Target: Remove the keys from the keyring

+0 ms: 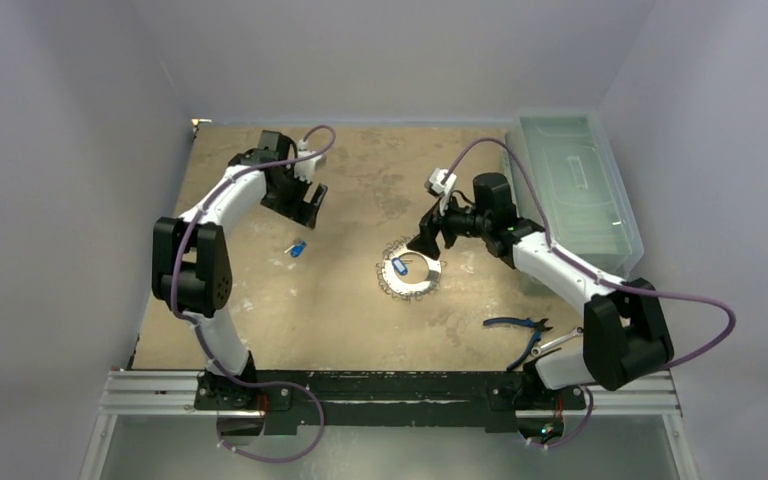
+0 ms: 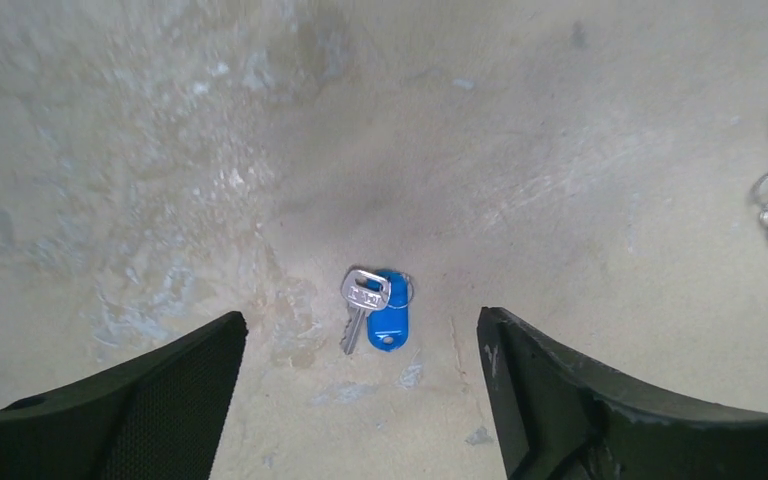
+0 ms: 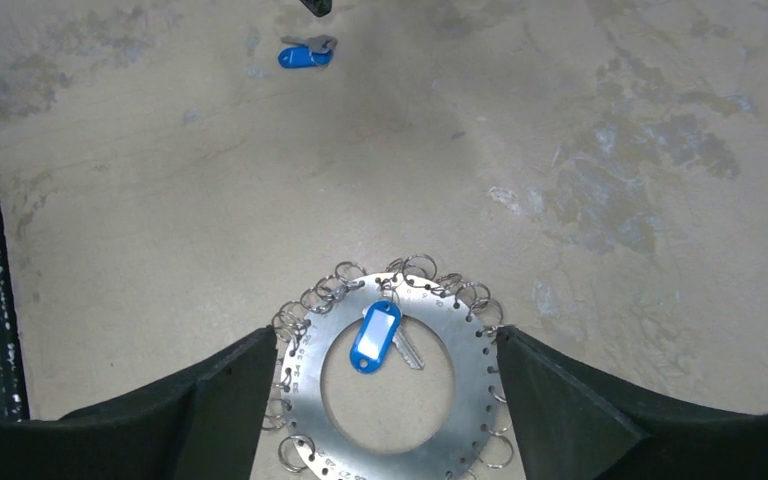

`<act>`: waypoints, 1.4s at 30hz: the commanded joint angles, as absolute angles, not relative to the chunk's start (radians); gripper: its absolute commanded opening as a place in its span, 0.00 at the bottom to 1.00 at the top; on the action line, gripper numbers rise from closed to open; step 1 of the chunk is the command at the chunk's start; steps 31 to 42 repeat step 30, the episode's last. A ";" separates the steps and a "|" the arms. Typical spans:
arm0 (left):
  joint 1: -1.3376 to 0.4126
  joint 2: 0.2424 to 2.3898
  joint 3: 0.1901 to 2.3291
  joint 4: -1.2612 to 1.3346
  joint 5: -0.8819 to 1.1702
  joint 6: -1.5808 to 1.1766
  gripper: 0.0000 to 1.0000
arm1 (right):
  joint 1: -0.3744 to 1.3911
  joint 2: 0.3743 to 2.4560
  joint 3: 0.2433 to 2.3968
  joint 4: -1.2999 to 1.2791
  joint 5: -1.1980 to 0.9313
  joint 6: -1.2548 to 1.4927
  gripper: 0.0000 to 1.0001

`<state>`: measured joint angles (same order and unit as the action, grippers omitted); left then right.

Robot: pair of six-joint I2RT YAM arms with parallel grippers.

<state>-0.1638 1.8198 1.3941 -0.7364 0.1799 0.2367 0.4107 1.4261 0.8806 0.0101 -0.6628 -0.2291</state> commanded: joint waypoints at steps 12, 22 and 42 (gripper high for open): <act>-0.028 1.660 1.628 -0.646 0.435 0.119 0.99 | 0.166 1.187 0.940 0.157 -0.623 0.009 0.99; -0.017 1.566 1.387 -0.392 0.359 -0.035 0.99 | 0.076 1.168 0.867 0.278 -0.443 0.220 0.99; -0.016 1.572 1.356 -0.372 0.289 -0.052 0.99 | 0.075 1.190 0.853 0.291 -0.433 0.224 0.99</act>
